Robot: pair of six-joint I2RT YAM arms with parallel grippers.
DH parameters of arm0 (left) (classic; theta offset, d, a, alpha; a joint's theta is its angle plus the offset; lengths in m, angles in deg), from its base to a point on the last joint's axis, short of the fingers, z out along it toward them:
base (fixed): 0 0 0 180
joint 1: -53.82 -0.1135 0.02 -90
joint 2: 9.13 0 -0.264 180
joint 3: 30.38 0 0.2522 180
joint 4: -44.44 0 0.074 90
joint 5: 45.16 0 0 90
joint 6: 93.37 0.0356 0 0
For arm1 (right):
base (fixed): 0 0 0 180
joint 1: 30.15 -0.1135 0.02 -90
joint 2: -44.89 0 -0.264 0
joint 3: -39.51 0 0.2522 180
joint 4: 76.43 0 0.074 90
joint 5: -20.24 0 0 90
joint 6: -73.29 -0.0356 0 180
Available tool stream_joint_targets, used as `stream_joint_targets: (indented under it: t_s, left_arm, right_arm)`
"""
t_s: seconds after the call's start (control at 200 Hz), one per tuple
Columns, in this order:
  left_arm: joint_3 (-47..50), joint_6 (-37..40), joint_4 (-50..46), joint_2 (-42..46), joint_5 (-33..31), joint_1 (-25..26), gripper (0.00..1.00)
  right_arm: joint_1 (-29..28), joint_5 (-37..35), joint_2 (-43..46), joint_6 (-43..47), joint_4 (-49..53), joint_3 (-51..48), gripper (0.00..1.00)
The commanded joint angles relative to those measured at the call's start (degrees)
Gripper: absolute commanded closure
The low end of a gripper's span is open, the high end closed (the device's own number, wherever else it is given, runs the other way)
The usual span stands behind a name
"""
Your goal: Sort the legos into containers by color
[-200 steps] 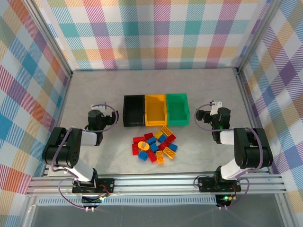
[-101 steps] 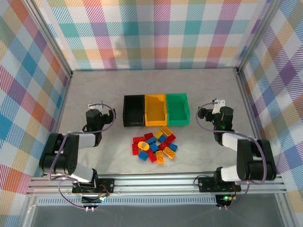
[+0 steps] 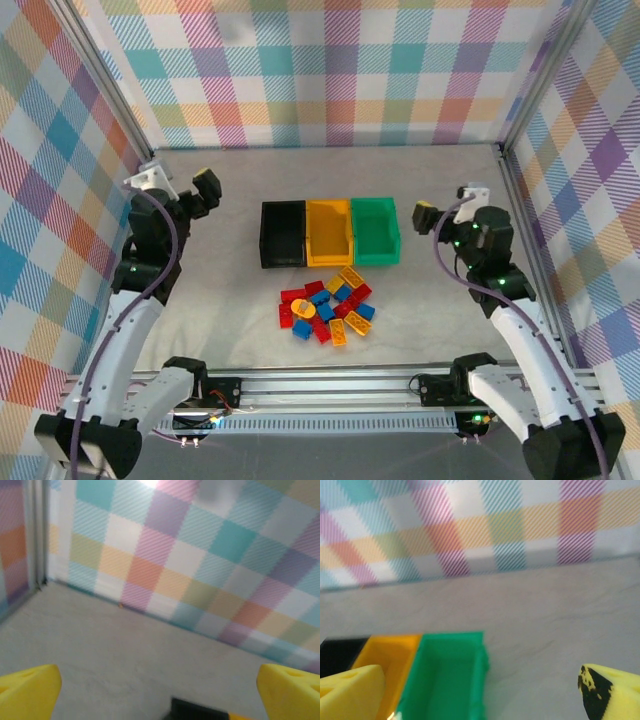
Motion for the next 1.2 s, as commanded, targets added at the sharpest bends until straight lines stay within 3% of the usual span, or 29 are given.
stream_joint_targets:
  t_s: [0.0,0.15,0.355,0.685,0.885,1.195]
  left_arm:
    - [-0.30,-6.93,-16.87,0.45,1.52,4.85,0.00]
    - [-2.10,-9.50,-22.92,0.58,1.17,12.33,0.00]
    - [-1.81,-11.22,-27.08,-0.25,0.97,18.21,0.00]
    - [-0.52,-11.37,-25.34,-2.95,0.39,20.67,0.00]
    - [-0.99,-10.98,-24.53,-3.88,0.75,21.75,0.00]
    - [-1.48,-10.97,-25.93,-3.08,-0.18,23.26,0.00]
  right_arm:
    - [-6.07,0.12,-3.81,-5.04,18.57,3.18,0.00]
    - [-14.95,1.32,-9.46,-8.40,25.09,5.48,0.04]
    - [-24.31,1.17,-14.52,-13.55,27.14,2.56,0.16]
    - [-38.01,-0.52,-18.56,-18.67,30.58,-0.31,0.29]
    - [-41.29,0.67,-22.29,-19.08,28.75,-2.00,0.36]
    - [-41.69,1.62,-27.68,-18.82,24.58,-3.20,0.40]
